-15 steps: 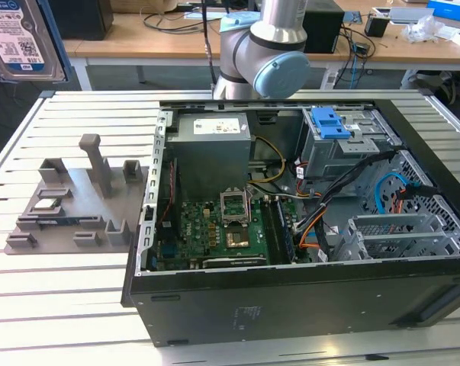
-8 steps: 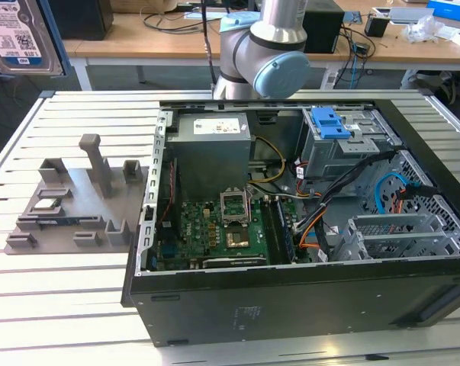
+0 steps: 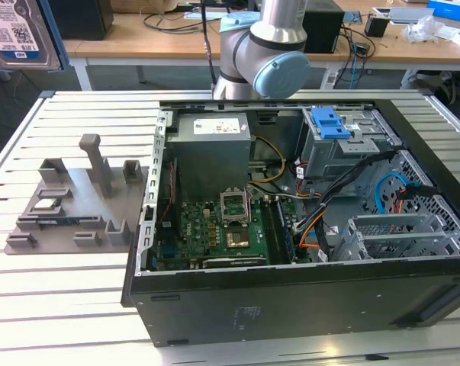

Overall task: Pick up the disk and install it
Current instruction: 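Pick up the disk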

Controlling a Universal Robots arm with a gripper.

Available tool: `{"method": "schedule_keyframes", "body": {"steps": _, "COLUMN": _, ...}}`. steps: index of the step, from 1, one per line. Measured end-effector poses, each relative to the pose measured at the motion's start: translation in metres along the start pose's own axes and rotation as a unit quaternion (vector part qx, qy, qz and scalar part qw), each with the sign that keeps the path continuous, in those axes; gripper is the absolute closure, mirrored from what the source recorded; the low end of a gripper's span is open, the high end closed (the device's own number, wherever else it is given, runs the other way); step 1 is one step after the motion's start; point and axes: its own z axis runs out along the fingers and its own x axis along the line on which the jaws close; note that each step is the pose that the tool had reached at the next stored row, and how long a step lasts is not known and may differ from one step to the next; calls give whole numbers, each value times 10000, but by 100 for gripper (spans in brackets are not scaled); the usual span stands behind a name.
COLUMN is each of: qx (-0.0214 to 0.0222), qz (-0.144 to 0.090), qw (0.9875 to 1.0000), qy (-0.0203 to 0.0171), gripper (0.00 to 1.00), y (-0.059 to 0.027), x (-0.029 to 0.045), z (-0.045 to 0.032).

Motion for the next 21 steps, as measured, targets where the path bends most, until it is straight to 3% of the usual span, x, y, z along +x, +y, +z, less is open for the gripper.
{"method": "schedule_keyframes", "body": {"steps": 21, "qx": -1, "qz": 0, "qw": 10000, "qy": 0, "gripper": 63, "y": 4, "x": -9, "z": -333}}
